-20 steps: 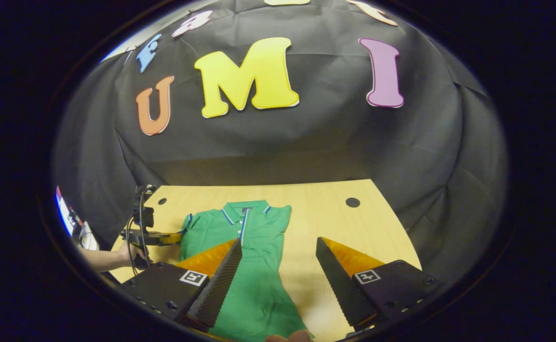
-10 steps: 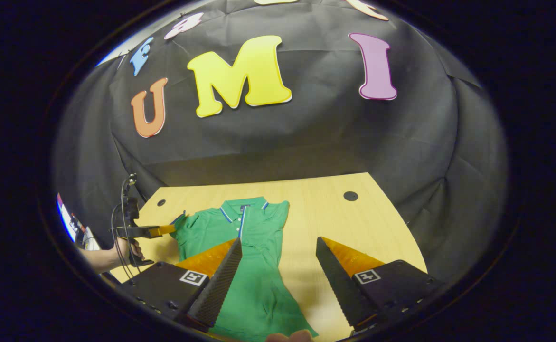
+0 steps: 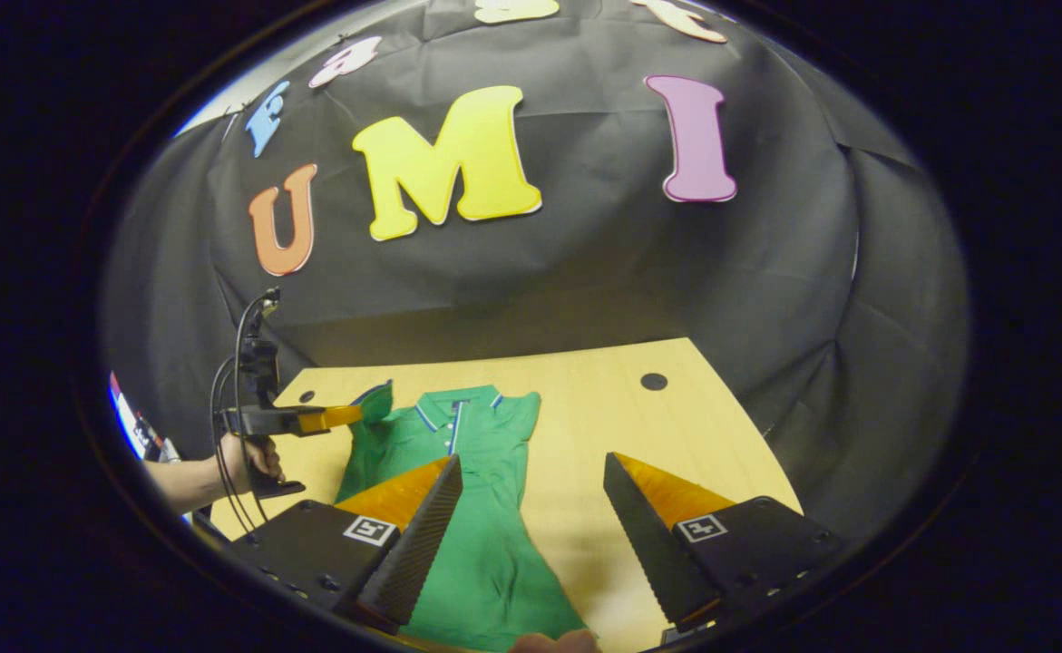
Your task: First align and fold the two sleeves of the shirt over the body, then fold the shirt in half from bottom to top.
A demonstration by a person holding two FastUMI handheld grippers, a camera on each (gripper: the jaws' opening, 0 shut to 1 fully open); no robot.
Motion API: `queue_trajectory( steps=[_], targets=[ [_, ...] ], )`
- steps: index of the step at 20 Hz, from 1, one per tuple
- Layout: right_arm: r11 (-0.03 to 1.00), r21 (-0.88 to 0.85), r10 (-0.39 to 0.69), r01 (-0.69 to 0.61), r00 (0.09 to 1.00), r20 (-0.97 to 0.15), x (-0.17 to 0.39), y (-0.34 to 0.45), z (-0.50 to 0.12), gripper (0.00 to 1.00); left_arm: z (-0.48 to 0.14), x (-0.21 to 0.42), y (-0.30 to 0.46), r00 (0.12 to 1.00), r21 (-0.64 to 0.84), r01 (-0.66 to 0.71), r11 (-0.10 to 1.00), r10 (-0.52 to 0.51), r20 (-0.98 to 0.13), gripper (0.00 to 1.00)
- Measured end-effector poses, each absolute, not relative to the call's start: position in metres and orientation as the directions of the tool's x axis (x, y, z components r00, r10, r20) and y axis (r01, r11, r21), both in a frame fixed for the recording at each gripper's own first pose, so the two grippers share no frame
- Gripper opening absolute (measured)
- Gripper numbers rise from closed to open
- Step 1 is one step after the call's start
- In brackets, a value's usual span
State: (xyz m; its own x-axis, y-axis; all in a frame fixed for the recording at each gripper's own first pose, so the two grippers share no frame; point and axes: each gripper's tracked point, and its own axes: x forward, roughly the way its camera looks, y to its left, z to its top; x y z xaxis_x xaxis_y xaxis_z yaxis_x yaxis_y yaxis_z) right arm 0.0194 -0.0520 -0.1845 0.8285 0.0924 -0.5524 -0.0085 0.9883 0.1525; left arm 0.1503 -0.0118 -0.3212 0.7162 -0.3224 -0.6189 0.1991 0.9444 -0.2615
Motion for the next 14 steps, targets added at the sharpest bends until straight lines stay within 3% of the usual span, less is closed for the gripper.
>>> queue_trajectory(
  steps=[6, 7, 8, 10, 14],
  targets=[
    [0.987, 0.149, 0.033, 0.062, 0.826, -0.562, 0.000, -0.087, -0.187, 0.96, -0.354, 0.150, -0.075, 0.648, -0.287, 0.207, 0.935, -0.351, -0.676, 0.05],
    [0.987, 0.147, 0.027, 0.068, 0.825, -0.564, -0.003, -0.091, -0.187, 0.96, -0.357, 0.143, -0.081, 0.629, -0.292, 0.197, 0.936, -0.349, -0.694, 0.15],
    [0.987, 0.146, 0.024, 0.071, 0.825, -0.565, -0.004, -0.092, -0.187, 0.96, -0.358, 0.137, -0.086, 0.619, -0.297, 0.193, 0.935, -0.351, -0.702, 0.37],
    [0.988, 0.139, 0.020, 0.070, 0.828, -0.560, -0.006, -0.094, -0.186, 0.96, -0.344, 0.126, -0.083, 0.632, -0.282, 0.185, 0.942, -0.333, -0.700, 1.00],
    [0.997, 0.079, 0.039, 0.003, 0.848, -0.529, -0.002, -0.082, -0.179, 0.96, -0.310, 0.110, -0.060, 0.689, -0.227, 0.152, 0.962, -0.268, -0.673, 1.00]
  ],
)
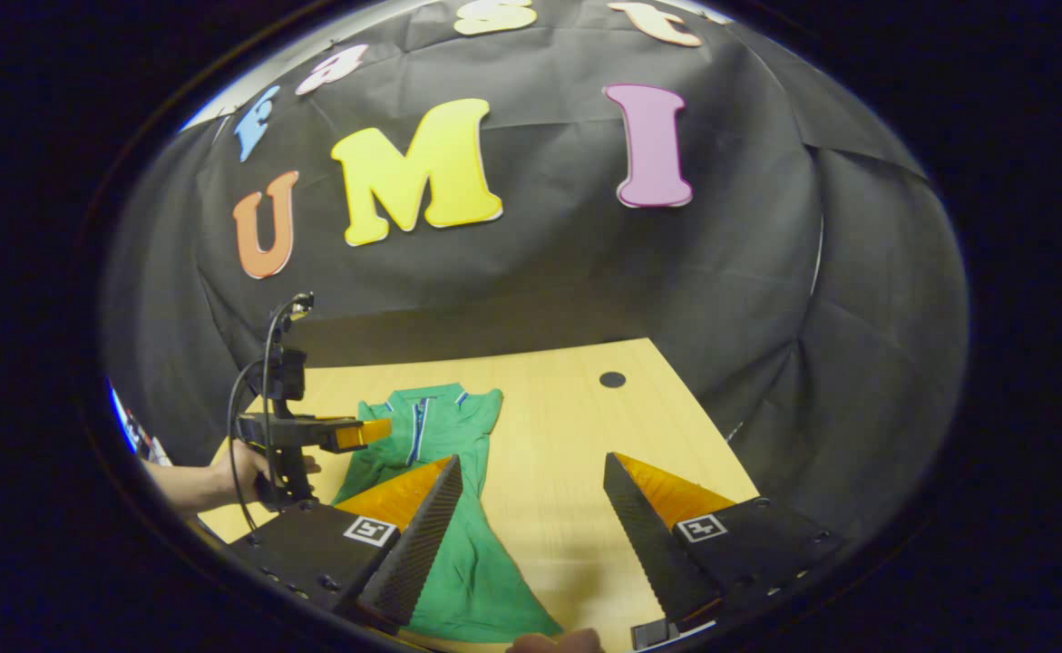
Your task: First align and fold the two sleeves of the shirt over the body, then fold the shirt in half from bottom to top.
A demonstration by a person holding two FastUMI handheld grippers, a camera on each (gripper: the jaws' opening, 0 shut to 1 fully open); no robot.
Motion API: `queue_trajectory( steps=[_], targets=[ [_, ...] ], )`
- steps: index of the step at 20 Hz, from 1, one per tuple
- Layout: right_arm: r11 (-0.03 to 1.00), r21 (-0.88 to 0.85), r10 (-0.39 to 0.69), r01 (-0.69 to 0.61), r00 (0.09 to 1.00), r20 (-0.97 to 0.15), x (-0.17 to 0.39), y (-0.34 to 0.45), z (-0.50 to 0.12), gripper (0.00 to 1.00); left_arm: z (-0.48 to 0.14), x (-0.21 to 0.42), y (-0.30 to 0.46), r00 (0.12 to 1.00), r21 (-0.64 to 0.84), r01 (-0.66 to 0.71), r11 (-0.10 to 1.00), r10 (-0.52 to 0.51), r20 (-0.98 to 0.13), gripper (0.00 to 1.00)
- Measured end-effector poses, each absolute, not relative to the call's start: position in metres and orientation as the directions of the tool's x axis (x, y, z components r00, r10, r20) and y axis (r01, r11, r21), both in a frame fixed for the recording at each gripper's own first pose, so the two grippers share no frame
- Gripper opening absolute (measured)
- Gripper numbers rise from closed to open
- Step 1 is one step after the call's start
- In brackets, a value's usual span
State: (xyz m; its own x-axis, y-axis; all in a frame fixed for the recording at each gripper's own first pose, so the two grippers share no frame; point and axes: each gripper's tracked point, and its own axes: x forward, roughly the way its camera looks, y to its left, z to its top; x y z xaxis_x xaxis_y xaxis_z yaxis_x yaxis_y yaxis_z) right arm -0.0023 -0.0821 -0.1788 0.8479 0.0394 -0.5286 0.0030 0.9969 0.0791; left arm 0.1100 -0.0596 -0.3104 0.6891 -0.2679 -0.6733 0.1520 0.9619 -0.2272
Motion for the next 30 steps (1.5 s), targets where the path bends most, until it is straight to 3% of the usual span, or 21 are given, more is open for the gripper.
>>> queue_trajectory(
  steps=[2, 5, 9, 11, 14, 15, 21, 25, 26, 30],
  targets=[
    [0.997, 0.042, 0.071, -0.057, 0.860, -0.505, -0.001, -0.070, -0.173, 0.93, -0.292, 0.102, -0.041, 0.725, -0.195, 0.115, 0.974, -0.217, -0.654, 1.00],
    [0.991, 0.041, 0.133, -0.129, 0.862, -0.489, -0.002, -0.050, -0.168, 0.96, -0.262, 0.083, -0.016, 0.768, -0.156, 0.057, 0.986, -0.143, -0.625, 1.00],
    [0.983, 0.048, 0.174, -0.175, 0.843, -0.509, -0.010, -0.044, -0.178, 0.93, -0.229, 0.046, 0.003, 0.796, -0.151, 0.006, 0.989, -0.096, -0.597, 1.00],
    [0.977, 0.032, 0.195, -0.209, 0.829, -0.524, -0.018, -0.042, -0.186, 0.96, -0.223, 0.023, 0.008, 0.796, -0.146, 0.003, 0.989, -0.091, -0.598, 1.00],
    [0.968, 0.077, 0.242, -0.240, 0.797, -0.554, -0.035, -0.041, -0.203, 0.96, -0.227, -0.020, 0.018, 0.766, -0.128, 0.020, 0.992, -0.098, -0.635, 0.99],
    [0.968, 0.081, 0.241, -0.238, 0.781, -0.576, -0.042, -0.046, -0.214, 0.99, -0.230, -0.033, 0.023, 0.754, -0.116, 0.022, 0.993, -0.093, -0.651, 0.99],
    [0.962, 0.044, 0.227, -0.270, 0.702, -0.674, -0.086, -0.058, -0.265, 0.96, -0.265, -0.112, 0.049, 0.662, -0.109, 0.022, 0.994, -0.096, -0.743, 0.99],
    [0.959, 0.037, 0.213, -0.280, 0.632, -0.745, -0.118, -0.066, -0.299, 0.97, -0.296, -0.167, 0.048, 0.557, -0.162, 0.031, 0.986, -0.152, -0.817, 0.99],
    [0.957, 0.028, 0.210, -0.290, 0.618, -0.757, -0.122, -0.067, -0.308, 0.93, -0.304, -0.181, 0.049, 0.528, -0.165, 0.032, 0.986, -0.156, -0.835, 0.99],
    [0.950, 0.023, 0.196, -0.311, 0.536, -0.821, -0.144, -0.070, -0.342, 0.97, -0.332, -0.225, 0.056, 0.420, -0.159, 0.031, 0.987, -0.157, -0.894, 0.99]
  ],
)
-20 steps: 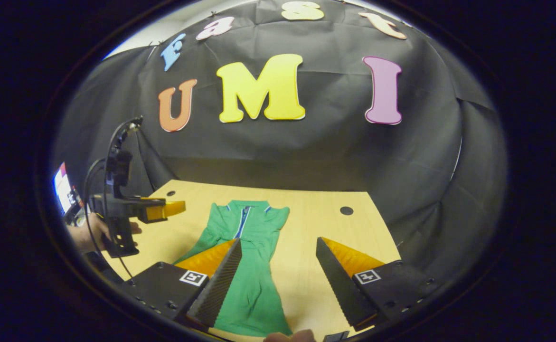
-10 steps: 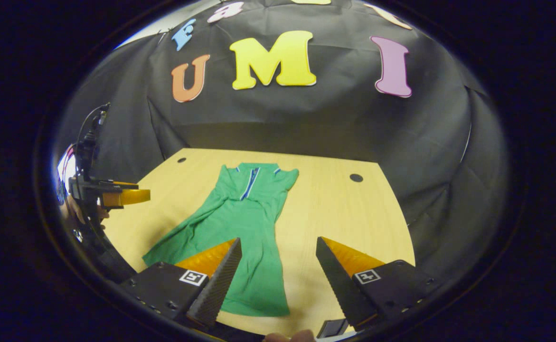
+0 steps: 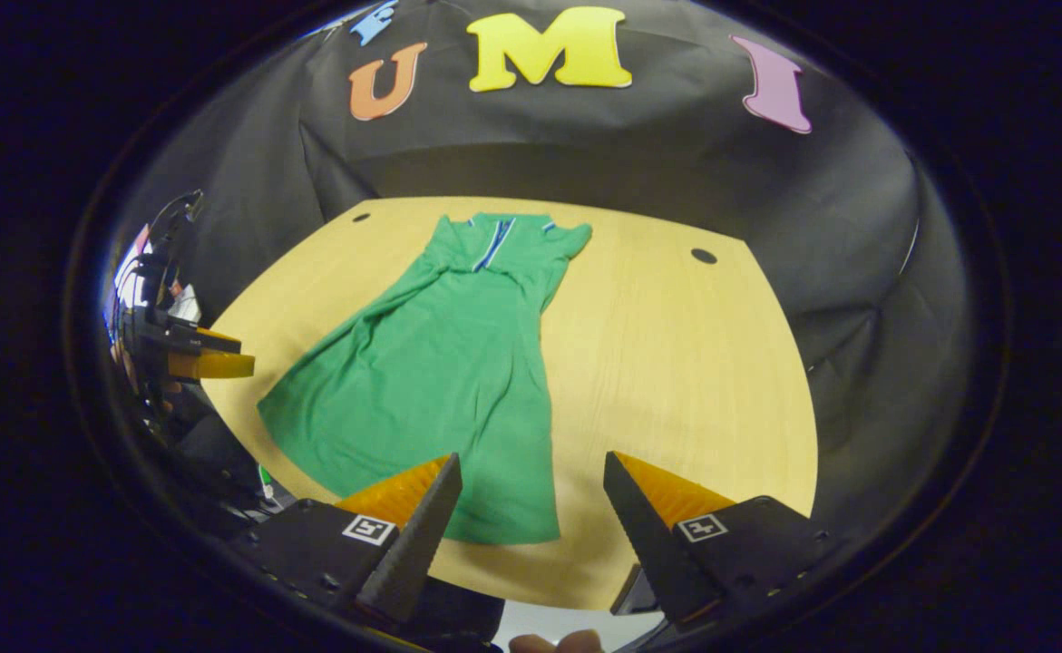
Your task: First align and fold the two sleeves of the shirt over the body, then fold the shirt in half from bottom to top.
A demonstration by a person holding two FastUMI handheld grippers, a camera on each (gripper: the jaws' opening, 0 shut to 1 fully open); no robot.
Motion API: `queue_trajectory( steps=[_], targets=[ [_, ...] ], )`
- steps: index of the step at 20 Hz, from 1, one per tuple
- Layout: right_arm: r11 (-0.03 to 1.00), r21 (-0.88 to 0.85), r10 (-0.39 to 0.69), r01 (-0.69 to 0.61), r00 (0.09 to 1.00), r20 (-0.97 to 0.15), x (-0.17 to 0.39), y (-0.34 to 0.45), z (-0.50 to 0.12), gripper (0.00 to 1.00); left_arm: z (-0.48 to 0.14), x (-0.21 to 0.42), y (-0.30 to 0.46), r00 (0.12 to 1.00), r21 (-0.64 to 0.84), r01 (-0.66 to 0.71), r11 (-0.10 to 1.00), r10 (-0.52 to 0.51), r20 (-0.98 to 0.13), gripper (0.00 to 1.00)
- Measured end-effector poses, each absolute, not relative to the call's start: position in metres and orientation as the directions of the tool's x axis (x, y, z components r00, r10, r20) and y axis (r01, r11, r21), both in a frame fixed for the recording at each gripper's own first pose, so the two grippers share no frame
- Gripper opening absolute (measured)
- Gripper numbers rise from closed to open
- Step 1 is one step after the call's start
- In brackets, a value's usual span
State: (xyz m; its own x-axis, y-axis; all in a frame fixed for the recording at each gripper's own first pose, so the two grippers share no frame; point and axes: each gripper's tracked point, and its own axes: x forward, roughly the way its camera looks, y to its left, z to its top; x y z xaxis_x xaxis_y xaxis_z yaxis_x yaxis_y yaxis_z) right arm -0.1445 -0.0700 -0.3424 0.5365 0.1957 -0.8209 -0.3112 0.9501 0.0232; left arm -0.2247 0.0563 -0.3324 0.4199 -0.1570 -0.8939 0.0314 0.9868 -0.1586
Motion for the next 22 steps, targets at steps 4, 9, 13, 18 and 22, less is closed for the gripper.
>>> queue_trajectory(
  steps=[4, 9, 13, 18, 22],
  targets=[
    [0.956, 0.028, 0.157, -0.293, 0.426, -0.891, -0.165, -0.079, -0.388, 0.96, -0.350, -0.240, 0.049, 0.348, -0.169, 0.036, 0.985, -0.171, -0.922, 0.99],
    [0.949, 0.013, 0.125, -0.314, 0.342, -0.931, -0.179, -0.077, -0.415, 0.96, -0.370, -0.251, 0.047, 0.307, -0.178, 0.014, 0.984, -0.174, -0.936, 0.99],
    [0.950, 0.005, 0.105, -0.313, 0.302, -0.948, -0.181, -0.077, -0.428, 0.96, -0.383, -0.248, 0.043, 0.270, -0.154, 0.011, 0.988, -0.151, -0.951, 0.99],
    [0.963, 0.002, 0.078, -0.271, 0.270, -0.960, -0.185, -0.079, -0.439, 0.97, -0.392, -0.243, 0.048, 0.247, -0.079, 0.046, 0.996, -0.088, -0.965, 0.98],
    [0.963, 0.002, 0.073, -0.271, 0.250, -0.966, -0.181, -0.081, -0.442, 0.99, -0.399, -0.235, 0.042, 0.219, -0.062, 0.017, 0.998, -0.064, -0.974, 1.00]
  ],
)
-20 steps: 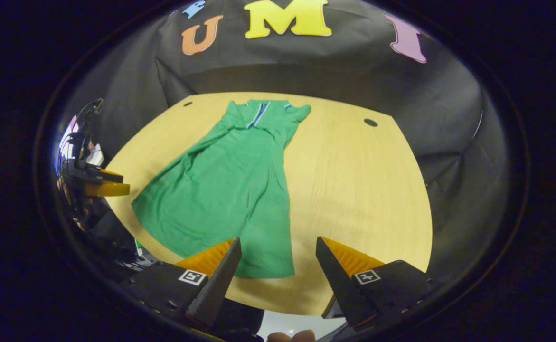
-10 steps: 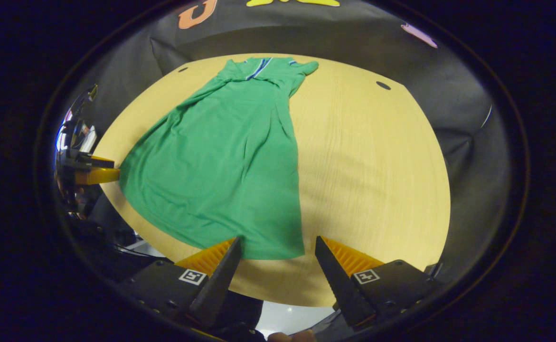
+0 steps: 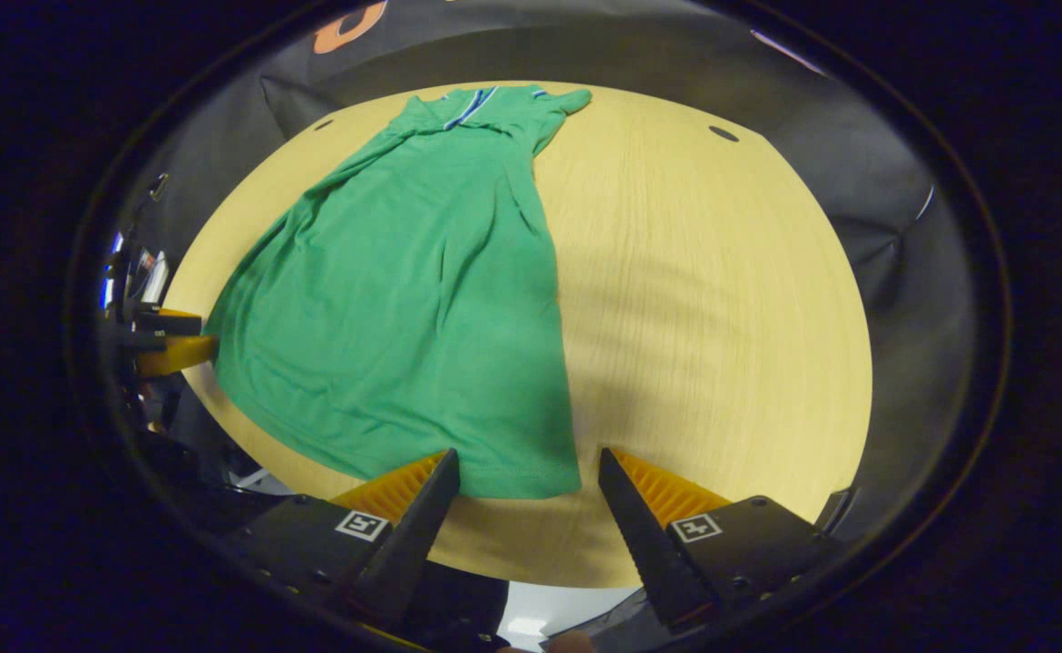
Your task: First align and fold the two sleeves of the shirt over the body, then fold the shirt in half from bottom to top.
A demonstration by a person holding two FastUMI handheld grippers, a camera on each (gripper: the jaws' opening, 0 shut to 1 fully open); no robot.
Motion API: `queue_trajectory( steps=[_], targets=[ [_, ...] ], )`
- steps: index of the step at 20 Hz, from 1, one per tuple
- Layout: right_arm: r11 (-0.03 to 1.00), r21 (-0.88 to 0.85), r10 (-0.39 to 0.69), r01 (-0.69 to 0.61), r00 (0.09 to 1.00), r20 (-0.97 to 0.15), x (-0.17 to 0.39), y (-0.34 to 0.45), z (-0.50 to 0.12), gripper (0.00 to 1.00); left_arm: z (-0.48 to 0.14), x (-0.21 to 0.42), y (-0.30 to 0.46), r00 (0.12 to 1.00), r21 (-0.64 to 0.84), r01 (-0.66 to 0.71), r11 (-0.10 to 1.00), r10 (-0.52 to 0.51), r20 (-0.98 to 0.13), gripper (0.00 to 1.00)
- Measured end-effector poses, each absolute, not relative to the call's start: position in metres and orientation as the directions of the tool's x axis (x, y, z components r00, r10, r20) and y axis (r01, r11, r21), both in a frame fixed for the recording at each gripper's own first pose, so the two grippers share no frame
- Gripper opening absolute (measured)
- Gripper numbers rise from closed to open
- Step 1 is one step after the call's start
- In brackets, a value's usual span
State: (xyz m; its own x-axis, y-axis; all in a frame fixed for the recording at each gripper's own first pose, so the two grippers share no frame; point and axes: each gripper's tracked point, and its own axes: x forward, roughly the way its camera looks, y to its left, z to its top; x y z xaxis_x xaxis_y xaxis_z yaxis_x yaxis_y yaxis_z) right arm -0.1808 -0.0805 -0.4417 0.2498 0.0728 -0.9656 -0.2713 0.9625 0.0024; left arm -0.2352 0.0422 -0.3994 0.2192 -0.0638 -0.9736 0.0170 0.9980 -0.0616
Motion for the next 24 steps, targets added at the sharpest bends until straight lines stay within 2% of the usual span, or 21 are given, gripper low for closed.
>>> queue_trajectory(
  steps=[1, 2, 3, 4, 5, 7, 8, 10, 11, 13, 15, 20, 24],
  targets=[
    [0.960, 0.004, 0.076, -0.279, 0.246, -0.966, -0.181, -0.080, -0.443, 0.96, -0.400, -0.235, 0.039, 0.214, -0.059, 0.010, 0.998, -0.060, -0.975, 1.00],
    [0.958, 0.007, 0.080, -0.287, 0.242, -0.967, -0.180, -0.077, -0.443, 0.89, -0.401, -0.234, 0.037, 0.210, -0.060, 0.005, 0.998, -0.060, -0.976, 0.99],
    [0.959, 0.010, 0.082, -0.283, 0.241, -0.967, -0.180, -0.076, -0.443, 0.85, -0.404, -0.232, 0.034, 0.209, -0.062, 0.002, 0.998, -0.061, -0.976, 0.93],
    [0.961, 0.015, 0.084, -0.274, 0.238, -0.968, -0.180, -0.075, -0.444, 0.65, -0.405, -0.230, 0.029, 0.203, -0.067, 0.003, 0.998, -0.066, -0.977, 0.89],
    [0.963, 0.020, 0.087, -0.268, 0.238, -0.967, -0.181, -0.075, -0.443, 0.60, -0.405, -0.228, 0.024, 0.196, -0.071, 0.007, 0.997, -0.071, -0.978, 0.77],
    [0.963, 0.048, 0.112, -0.264, 0.234, -0.966, -0.182, -0.070, -0.443, 0.38, -0.406, -0.221, 0.016, 0.188, -0.081, 0.015, 0.997, -0.083, -0.979, 0.54],
    [0.964, 0.068, 0.130, -0.257, 0.230, -0.964, -0.183, -0.067, -0.443, 0.23, -0.405, -0.218, 0.012, 0.186, -0.093, 0.015, 0.996, -0.094, -0.978, 0.48],
    [0.968, 0.083, 0.137, -0.238, 0.222, -0.965, -0.182, -0.069, -0.443, 0.05, -0.405, -0.211, 0.007, 0.193, -0.138, -0.022, 0.990, -0.132, -0.972, 0.19],
    [0.968, 0.090, 0.144, -0.234, 0.222, -0.964, -0.182, -0.068, -0.443, 0.05, -0.404, -0.207, 0.003, 0.185, -0.193, -0.041, 0.980, -0.183, -0.966, 0.07],
    [0.974, 0.096, 0.140, -0.204, 0.210, -0.968, -0.184, -0.070, -0.443, 0.00, -0.400, -0.207, -0.009, 0.142, -0.317, -0.128, 0.940, -0.299, -0.944, 0.06],
    [0.976, 0.102, 0.141, -0.192, 0.203, -0.969, -0.184, -0.072, -0.441, 0.00, -0.391, -0.206, -0.015, 0.124, -0.374, -0.199, 0.906, -0.355, -0.927, 0.05],
    [0.980, 0.110, 0.146, -0.166, 0.225, -0.963, -0.184, -0.081, -0.427, 0.00, -0.352, -0.179, -0.025, 0.149, -0.408, -0.192, 0.893, -0.384, -0.911, 0.04],
    [0.974, 0.120, 0.167, -0.193, 0.249, -0.954, -0.177, -0.078, -0.411, 0.00, -0.318, -0.143, -0.035, 0.170, -0.417, -0.166, 0.894, -0.391, -0.905, 0.04]
  ],
)
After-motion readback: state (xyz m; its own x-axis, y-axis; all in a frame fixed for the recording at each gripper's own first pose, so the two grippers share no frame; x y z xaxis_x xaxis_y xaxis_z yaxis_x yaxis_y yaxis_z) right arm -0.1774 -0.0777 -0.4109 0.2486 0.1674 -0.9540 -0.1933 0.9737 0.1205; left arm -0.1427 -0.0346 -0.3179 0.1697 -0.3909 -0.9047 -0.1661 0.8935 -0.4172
